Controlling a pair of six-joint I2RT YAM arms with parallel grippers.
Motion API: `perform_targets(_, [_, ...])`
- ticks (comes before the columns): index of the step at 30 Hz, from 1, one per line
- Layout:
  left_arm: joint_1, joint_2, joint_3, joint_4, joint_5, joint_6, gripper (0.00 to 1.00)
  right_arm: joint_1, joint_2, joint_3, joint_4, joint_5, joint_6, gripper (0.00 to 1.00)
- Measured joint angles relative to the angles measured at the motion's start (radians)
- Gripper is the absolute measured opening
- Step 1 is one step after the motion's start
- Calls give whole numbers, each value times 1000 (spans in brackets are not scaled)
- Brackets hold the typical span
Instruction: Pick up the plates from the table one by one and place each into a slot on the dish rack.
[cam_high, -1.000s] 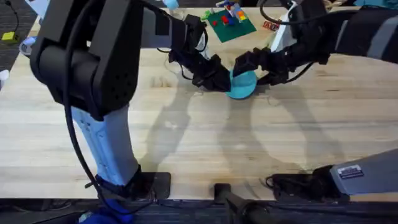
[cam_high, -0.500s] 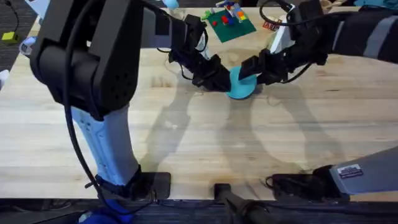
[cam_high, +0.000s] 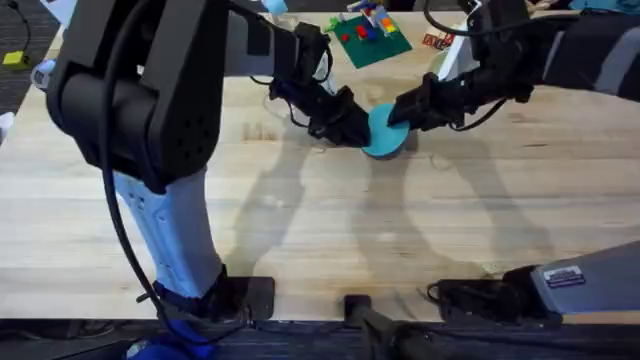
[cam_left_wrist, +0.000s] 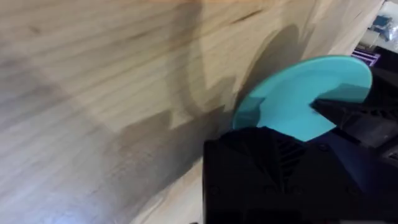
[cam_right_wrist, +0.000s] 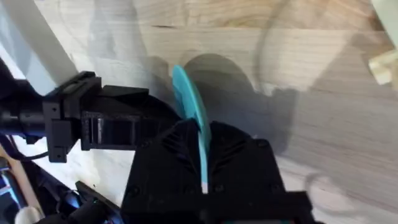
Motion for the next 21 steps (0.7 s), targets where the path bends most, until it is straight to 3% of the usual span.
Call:
perform_targets(11, [-1,0,32,-70,-31,0,41,0,0,0,-1,-2,3,29])
perform_targets(21, [2,-109,148,-277,-294,2,41,5,0,0,11,-5,15,31])
